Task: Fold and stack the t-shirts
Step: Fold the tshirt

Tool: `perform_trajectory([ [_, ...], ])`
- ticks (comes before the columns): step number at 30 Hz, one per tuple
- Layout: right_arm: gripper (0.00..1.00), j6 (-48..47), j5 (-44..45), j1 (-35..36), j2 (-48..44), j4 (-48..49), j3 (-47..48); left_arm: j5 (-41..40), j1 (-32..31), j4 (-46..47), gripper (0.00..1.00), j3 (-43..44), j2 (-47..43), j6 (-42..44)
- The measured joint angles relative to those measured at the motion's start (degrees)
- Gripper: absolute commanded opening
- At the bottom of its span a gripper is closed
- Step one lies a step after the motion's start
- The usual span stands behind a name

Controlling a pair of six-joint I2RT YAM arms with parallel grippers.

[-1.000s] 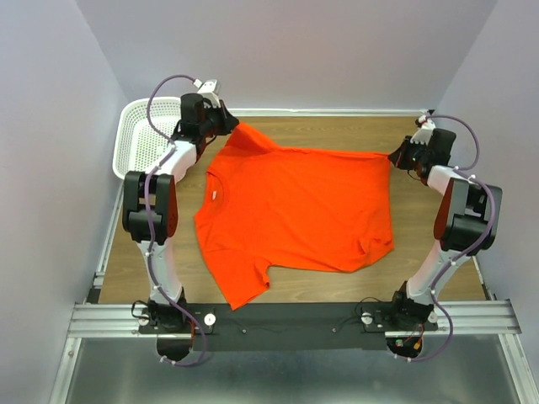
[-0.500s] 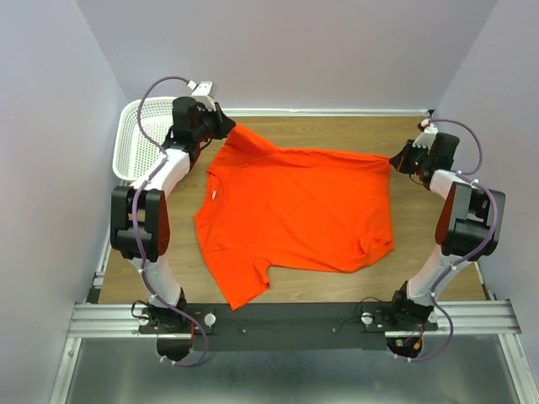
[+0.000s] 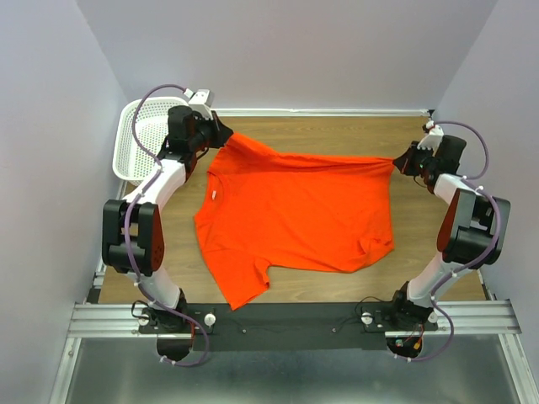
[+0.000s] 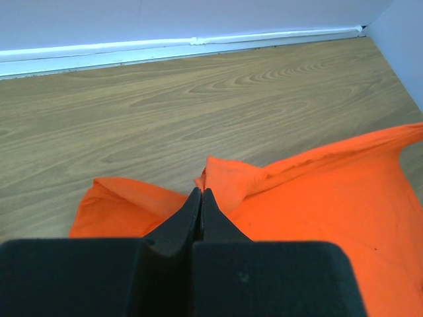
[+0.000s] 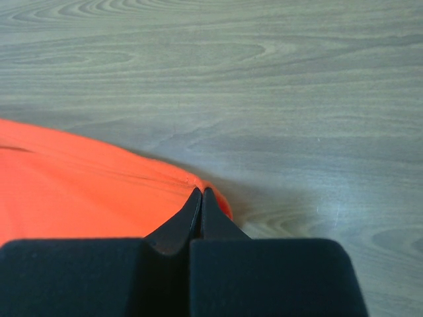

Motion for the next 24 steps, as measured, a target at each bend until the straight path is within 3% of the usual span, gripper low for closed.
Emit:
perform_trajectory([
  [24, 0.01, -1.9, -2.5, -1.6, -0.9, 0.0, -3.5, 0.3, 0.0, -0.3, 0.0, -8.7, -9.1, 0.1],
])
